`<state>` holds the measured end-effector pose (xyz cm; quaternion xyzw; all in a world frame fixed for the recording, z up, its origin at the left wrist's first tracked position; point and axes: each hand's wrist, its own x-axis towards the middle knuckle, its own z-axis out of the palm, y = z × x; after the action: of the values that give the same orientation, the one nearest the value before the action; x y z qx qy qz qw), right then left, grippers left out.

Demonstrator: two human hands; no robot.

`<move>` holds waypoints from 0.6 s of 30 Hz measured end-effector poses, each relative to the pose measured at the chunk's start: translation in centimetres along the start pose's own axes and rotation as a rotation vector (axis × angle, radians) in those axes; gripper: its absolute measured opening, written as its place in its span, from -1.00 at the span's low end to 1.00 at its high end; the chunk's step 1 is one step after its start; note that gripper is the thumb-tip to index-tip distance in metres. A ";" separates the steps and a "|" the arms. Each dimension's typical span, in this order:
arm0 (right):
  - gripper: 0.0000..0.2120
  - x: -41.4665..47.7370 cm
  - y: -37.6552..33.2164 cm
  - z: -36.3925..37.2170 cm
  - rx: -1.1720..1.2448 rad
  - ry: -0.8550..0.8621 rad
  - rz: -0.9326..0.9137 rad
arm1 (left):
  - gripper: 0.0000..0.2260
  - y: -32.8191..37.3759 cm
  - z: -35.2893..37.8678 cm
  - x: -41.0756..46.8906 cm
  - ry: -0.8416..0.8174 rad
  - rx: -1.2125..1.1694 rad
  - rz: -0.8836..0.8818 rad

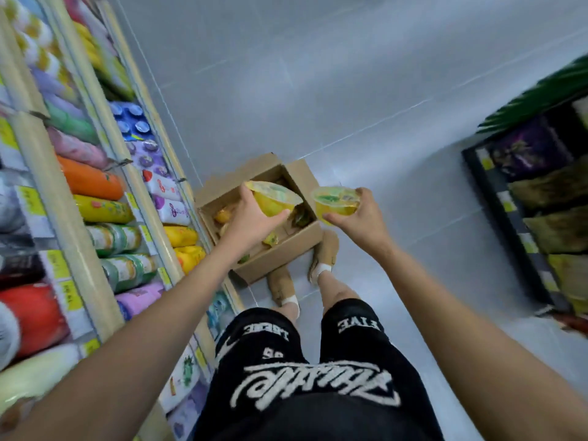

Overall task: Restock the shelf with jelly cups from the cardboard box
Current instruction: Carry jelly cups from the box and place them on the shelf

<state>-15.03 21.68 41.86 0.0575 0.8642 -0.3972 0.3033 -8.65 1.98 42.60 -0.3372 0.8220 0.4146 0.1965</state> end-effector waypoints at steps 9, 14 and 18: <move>-0.32 -9.4 2.3 -12.6 0.512 0.409 0.050 | -0.50 14.6 4.2 -6.3 -0.166 -0.151 0.408; -0.37 -13.4 4.0 -22.5 0.585 0.557 -0.029 | -0.49 24.2 8.5 -10.8 -0.281 -0.218 0.581; -0.46 -16.6 5.7 -31.5 0.569 0.682 -0.115 | -0.51 32.2 12.5 -15.4 -0.315 -0.279 0.687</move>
<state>-14.74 50.60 63.38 0.2179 0.7730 -0.5937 -0.0495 -20.52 32.02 62.30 0.0013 0.7826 0.6103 0.1225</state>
